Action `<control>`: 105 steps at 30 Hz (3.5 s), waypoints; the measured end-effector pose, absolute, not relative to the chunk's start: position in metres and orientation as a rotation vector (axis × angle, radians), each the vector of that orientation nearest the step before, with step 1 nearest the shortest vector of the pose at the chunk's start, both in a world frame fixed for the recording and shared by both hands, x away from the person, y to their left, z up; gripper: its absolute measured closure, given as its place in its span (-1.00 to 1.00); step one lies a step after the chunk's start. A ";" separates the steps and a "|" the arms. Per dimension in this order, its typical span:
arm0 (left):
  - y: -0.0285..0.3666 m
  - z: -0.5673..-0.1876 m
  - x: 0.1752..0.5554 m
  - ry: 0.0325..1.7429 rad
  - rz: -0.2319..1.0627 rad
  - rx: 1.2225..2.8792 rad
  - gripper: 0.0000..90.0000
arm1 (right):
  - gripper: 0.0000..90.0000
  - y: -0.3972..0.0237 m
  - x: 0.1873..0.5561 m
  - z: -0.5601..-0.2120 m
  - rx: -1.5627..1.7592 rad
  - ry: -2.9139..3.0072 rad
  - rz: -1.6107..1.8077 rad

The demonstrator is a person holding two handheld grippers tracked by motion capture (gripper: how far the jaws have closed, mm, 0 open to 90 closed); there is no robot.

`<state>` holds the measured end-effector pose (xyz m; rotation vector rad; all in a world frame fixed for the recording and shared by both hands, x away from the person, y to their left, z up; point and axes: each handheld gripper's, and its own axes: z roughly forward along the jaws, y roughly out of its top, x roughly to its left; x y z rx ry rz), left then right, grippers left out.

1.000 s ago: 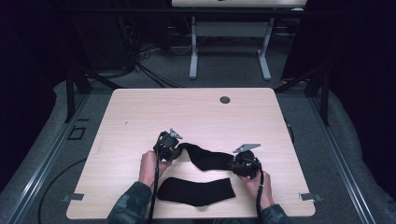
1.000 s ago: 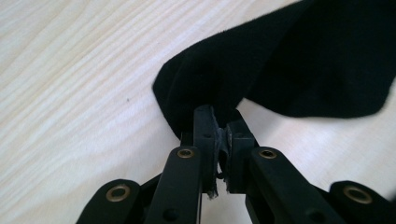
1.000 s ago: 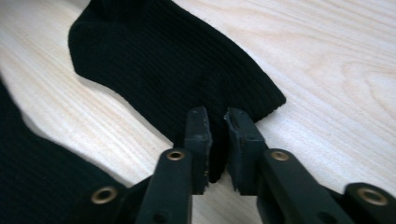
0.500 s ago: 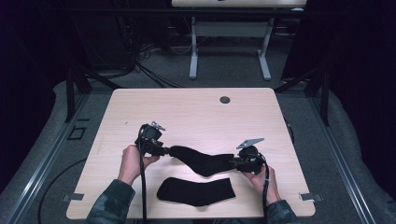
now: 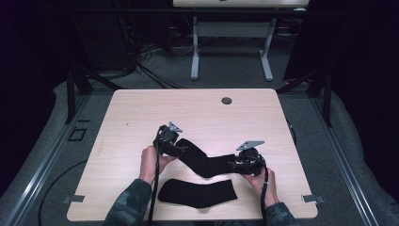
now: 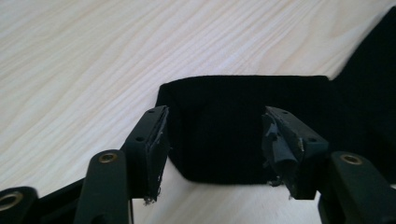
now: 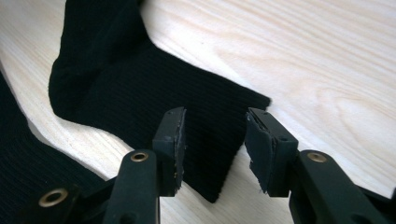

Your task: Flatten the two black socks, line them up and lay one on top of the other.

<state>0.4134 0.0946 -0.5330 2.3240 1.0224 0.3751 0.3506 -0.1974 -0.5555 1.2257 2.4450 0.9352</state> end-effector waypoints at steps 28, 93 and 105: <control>0.124 -0.561 0.379 1.094 0.287 2.378 0.01 | 0.18 -0.185 0.357 -0.565 1.142 2.532 0.897; 0.266 -0.563 0.294 1.422 0.485 2.051 -1.00 | -0.96 -0.283 0.289 -0.537 1.248 2.249 0.903; 0.283 -0.592 0.290 1.419 0.581 1.982 -1.00 | -1.00 -0.310 0.291 -0.584 1.393 2.232 0.829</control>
